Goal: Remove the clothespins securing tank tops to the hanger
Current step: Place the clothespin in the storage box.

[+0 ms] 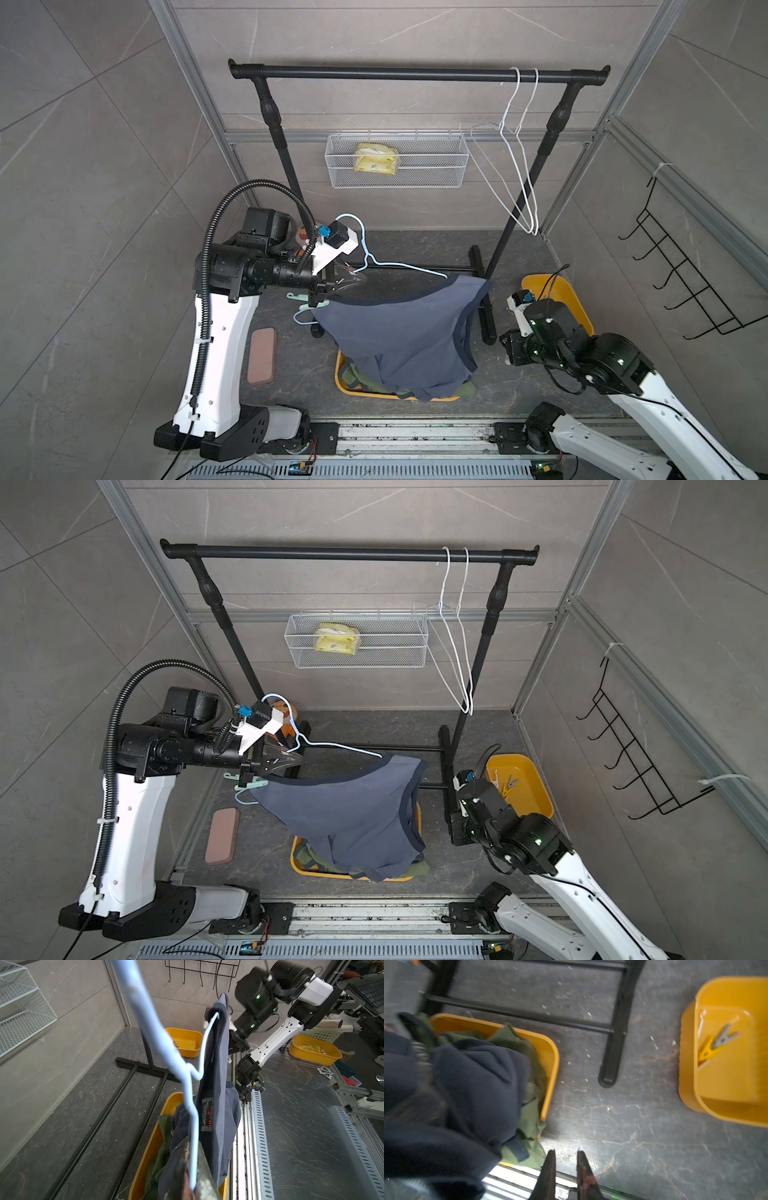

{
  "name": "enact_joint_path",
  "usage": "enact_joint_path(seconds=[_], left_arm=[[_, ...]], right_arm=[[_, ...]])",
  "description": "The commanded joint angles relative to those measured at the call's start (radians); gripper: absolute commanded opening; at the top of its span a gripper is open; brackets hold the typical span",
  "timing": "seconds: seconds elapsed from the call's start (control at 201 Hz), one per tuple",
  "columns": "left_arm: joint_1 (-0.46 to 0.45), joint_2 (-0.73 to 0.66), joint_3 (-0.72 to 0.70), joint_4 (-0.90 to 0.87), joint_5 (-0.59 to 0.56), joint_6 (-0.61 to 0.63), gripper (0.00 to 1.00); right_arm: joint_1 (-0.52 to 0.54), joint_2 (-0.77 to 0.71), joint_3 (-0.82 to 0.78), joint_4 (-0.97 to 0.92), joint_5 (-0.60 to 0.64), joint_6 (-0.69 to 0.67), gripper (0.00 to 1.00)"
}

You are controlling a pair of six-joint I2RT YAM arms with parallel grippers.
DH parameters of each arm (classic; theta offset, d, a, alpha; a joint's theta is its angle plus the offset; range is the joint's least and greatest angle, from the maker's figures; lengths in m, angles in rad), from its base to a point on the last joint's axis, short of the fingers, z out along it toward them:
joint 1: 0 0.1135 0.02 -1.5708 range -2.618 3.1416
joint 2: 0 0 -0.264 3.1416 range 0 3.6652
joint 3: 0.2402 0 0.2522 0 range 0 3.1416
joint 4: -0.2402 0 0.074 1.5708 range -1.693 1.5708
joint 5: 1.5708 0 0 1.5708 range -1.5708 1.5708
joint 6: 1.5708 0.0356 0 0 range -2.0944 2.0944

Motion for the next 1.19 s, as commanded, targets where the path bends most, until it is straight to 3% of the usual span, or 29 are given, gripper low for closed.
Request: enact_joint_path(seconds=[0.0,0.229,0.408,0.677,0.881,1.189], left_arm=[[-0.005,-0.012,0.021,0.022,0.048,0.017,0.0],[-0.006,-0.035,-0.026,0.032,0.054,0.024,0.0],[-0.006,-0.047,-0.058,0.042,0.064,0.022,0.0],[-0.006,-0.04,-0.06,0.048,0.071,0.013,0.0],[-0.006,-0.03,-0.057,0.049,0.071,0.011,0.0],[-0.006,-0.018,-0.062,0.057,0.081,0.006,0.0]], right_arm=[[-0.039,0.105,-0.025,0.106,0.148,0.083,0.0],[-0.264,0.315,0.049,0.23,0.185,-0.031,0.0],[-0.534,0.407,0.032,0.408,-0.013,-0.089,0.0],[-0.825,0.548,0.051,0.592,-0.046,-0.067,0.0],[-0.926,0.642,0.023,0.683,-0.053,-0.035,0.0],[-0.934,0.739,-0.022,0.736,0.012,-0.037,0.08]])
